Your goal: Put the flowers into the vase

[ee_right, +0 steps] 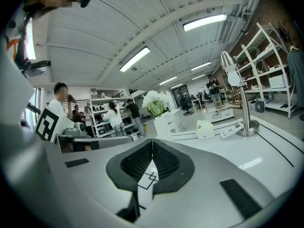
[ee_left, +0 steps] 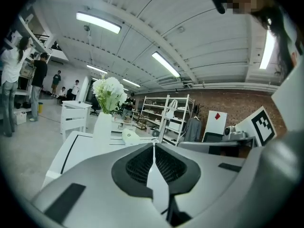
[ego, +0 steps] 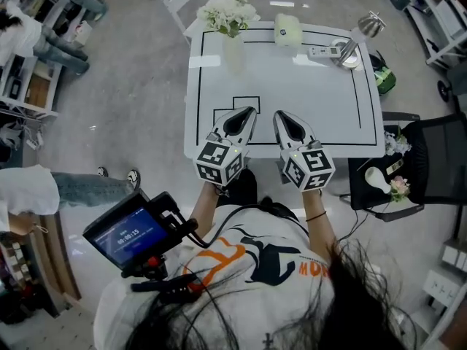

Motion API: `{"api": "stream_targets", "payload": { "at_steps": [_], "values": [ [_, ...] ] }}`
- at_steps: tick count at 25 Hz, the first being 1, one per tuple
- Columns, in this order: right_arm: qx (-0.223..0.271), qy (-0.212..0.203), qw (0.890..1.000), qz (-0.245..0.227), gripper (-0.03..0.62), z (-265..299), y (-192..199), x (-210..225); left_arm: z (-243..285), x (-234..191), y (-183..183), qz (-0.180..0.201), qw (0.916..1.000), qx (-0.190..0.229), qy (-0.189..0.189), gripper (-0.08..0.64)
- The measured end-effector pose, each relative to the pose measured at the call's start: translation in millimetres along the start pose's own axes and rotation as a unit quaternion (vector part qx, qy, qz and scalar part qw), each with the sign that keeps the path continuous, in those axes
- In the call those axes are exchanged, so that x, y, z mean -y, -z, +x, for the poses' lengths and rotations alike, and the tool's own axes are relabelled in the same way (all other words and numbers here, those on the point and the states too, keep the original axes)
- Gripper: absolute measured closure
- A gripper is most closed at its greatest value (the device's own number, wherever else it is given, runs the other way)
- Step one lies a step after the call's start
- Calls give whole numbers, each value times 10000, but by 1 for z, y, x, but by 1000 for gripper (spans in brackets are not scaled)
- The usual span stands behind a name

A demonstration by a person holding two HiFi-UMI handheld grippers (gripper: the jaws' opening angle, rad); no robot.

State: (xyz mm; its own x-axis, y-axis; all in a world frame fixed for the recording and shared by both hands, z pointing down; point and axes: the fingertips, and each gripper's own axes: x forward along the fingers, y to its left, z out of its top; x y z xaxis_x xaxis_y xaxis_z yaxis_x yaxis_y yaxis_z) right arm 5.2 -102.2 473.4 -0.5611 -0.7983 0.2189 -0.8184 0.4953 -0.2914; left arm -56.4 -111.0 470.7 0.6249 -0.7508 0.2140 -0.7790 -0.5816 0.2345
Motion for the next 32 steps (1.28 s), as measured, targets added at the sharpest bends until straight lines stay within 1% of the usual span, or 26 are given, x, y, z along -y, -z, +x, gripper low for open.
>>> {"api": "stream_targets", "payload": {
  "at_steps": [5,10,16,21,25,32],
  "values": [
    [-106,-195,9997,-88,578,-55,22,-12,-29,51,30,-66,9999,-54,-133,548],
    [-161,-342,9992,-117,578,-98,40,-23,-57,91,50,-70,9997,-70,-226,548],
    [-227,-375,9990,-98,578,-110,47,-28,-66,98,55,-49,9997,-77,-232,548],
    [-99,-415,9990,-144,578,-147,47,-41,-91,123,56,71,9996,5,-280,548],
    [-140,-377,9990,-172,578,-164,55,-43,-100,132,63,75,9997,-13,-251,548],
    [-199,-295,9983,-465,578,-178,61,-45,-101,138,61,75,9998,38,-187,548]
  ]
}}
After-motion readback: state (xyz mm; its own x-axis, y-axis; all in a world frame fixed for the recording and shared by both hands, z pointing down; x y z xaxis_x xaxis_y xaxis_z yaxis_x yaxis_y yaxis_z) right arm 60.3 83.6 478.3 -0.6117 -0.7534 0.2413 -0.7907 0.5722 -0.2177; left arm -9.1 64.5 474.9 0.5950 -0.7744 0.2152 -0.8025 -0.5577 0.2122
